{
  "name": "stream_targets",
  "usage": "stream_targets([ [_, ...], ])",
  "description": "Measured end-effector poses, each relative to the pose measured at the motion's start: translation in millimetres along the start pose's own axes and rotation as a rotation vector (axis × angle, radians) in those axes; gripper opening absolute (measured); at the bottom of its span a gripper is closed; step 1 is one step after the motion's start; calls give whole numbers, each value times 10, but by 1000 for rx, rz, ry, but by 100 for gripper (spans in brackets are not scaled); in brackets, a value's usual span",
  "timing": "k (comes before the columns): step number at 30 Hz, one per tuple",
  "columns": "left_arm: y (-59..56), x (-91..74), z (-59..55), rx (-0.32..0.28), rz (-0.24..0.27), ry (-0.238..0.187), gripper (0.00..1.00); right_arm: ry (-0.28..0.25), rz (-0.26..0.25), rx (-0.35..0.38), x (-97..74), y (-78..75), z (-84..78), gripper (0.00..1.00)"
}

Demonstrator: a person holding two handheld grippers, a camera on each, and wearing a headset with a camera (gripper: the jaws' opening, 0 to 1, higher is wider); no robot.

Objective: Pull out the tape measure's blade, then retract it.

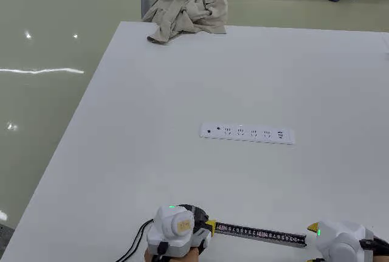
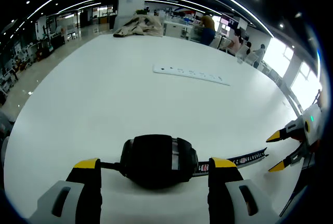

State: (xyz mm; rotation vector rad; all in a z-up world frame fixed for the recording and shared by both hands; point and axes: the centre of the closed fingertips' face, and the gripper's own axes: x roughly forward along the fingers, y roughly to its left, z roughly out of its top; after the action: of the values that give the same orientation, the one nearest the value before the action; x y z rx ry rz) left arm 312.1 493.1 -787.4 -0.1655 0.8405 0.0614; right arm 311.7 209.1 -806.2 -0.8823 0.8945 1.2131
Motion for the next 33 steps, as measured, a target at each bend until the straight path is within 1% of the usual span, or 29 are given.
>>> stream_targets([
  [3, 9, 19, -1, -4, 1, 1, 81, 0, 7, -12, 15, -30, -3, 47],
  [6, 10, 29, 6, -2, 0, 0, 79, 0, 19, -29, 28, -41, 8, 42],
  [8, 5, 33, 8, -3, -1, 1, 79, 6, 30, -33, 62, -55, -2, 42],
  [12, 7, 49, 0, -4, 0, 4, 79, 13, 36, -39, 99, -88, -1, 40],
  [17, 12, 71, -18, -3, -1, 10, 77, 20, 52, -54, 119, -82, 3, 37],
  [20, 8, 69, -11, -2, -1, 10, 76, 33, 65, -65, 162, -80, -30, 36],
  [25, 12, 84, -7, -1, -2, 9, 74, 40, 82, -57, 197, -89, -41, 34],
  [26, 14, 85, -6, 1, -1, 8, 73, 38, 79, -60, 202, -98, -42, 33],
  [29, 11, 93, -7, 0, -3, 9, 72, 37, 88, -62, 196, -83, -24, 30],
  [31, 6, 92, 0, -3, -4, 5, 71, 32, 95, -70, 213, -78, -22, 26],
  [33, 2, 94, -1, -3, -6, 5, 70, 33, 103, -69, 215, -70, -15, 25],
])
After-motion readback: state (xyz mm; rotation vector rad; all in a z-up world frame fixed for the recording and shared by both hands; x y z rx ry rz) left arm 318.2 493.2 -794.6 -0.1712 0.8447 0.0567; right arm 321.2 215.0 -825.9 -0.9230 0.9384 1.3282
